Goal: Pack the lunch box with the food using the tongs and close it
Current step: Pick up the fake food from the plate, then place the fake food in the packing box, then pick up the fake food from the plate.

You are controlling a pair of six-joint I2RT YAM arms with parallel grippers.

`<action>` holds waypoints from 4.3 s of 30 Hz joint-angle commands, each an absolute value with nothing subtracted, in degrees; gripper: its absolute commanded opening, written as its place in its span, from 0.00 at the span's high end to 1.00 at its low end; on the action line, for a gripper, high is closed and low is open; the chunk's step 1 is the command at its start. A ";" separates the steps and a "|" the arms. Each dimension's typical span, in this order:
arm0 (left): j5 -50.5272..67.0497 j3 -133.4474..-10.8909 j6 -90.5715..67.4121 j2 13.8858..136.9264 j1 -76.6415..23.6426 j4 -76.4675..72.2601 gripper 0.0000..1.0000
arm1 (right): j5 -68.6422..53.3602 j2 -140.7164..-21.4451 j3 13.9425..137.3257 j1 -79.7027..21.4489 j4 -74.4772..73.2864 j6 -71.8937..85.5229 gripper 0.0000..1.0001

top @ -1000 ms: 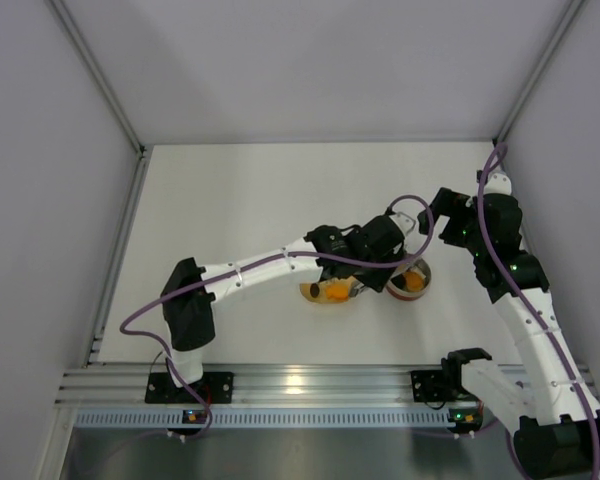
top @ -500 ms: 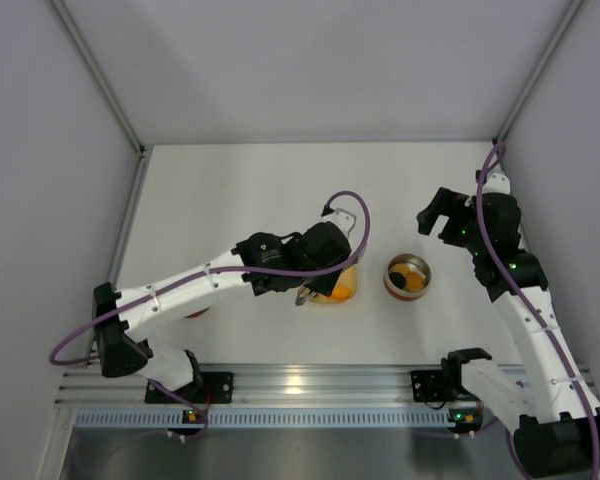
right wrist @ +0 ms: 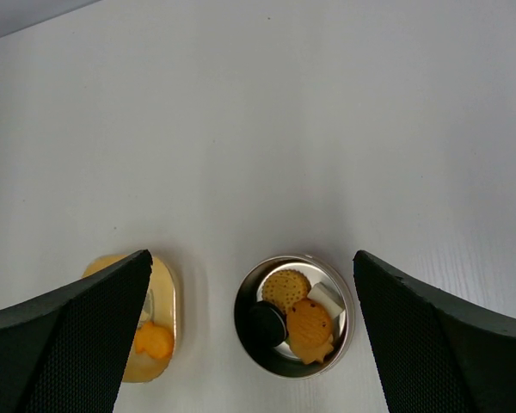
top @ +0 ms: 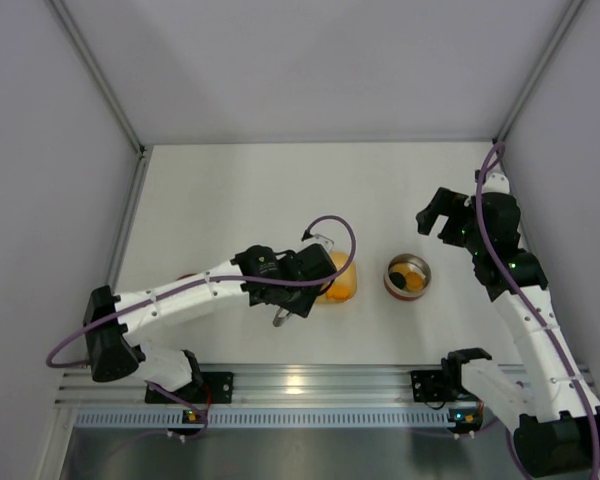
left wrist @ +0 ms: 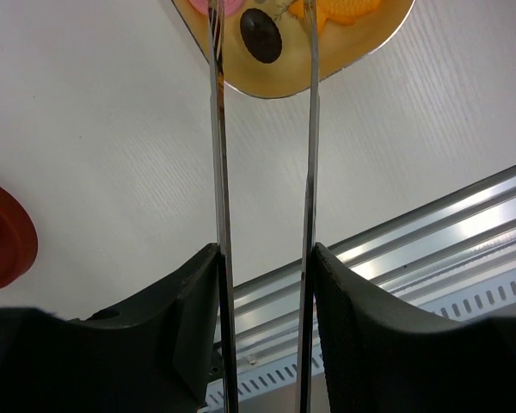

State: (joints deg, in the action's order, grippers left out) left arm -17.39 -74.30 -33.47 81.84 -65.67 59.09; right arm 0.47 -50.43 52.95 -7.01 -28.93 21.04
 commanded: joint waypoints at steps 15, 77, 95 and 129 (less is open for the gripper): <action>-15.12 -71.72 -34.81 80.77 -65.57 59.07 0.51 | -1.14 -50.71 52.56 -6.94 -26.72 21.45 0.01; -5.71 -106.43 -22.33 104.94 -65.65 47.90 0.66 | -0.26 -50.27 55.02 -6.85 -28.92 20.30 0.01; -6.77 -106.96 -22.06 108.90 -65.65 46.93 0.61 | 1.23 -50.01 54.49 -6.94 -28.74 20.13 0.01; -23.82 -79.74 -33.75 84.47 -65.57 58.54 0.53 | -1.67 -51.15 53.79 -6.86 -26.90 21.18 0.01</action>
